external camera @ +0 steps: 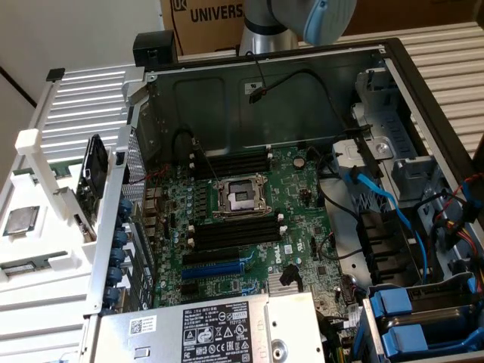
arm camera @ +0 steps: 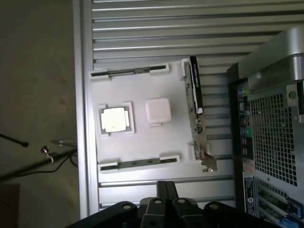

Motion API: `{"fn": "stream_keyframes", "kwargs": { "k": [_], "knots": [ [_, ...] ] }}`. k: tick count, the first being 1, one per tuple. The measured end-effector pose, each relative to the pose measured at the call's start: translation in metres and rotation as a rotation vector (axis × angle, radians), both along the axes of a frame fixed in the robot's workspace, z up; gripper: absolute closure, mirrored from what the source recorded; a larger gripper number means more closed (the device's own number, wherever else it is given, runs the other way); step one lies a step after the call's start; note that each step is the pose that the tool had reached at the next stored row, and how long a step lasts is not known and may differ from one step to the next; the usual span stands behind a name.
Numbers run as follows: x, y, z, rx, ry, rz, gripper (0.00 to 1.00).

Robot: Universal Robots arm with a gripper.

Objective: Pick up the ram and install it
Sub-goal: 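Reach for the ram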

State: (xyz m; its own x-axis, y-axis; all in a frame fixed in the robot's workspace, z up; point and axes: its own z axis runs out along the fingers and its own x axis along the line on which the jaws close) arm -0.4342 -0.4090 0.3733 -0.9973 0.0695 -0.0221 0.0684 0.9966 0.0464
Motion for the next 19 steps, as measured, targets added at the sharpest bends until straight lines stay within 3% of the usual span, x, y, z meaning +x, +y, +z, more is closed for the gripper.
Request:
{"fn": "stream_keyframes", "kwargs": {
  "k": [7,8,14,19],
  "knots": [
    [-0.013,0.0080,-0.0073,-0.0001,0.0001,0.000,0.89],
    [-0.020,0.0133,-0.0126,0.0000,0.0003,0.000,0.89],
    [-0.037,0.0157,-0.0153,-0.0001,0.0001,0.000,0.89],
    [-0.040,0.0158,-0.0158,0.0000,0.0004,0.000,0.89]
  ]
}}
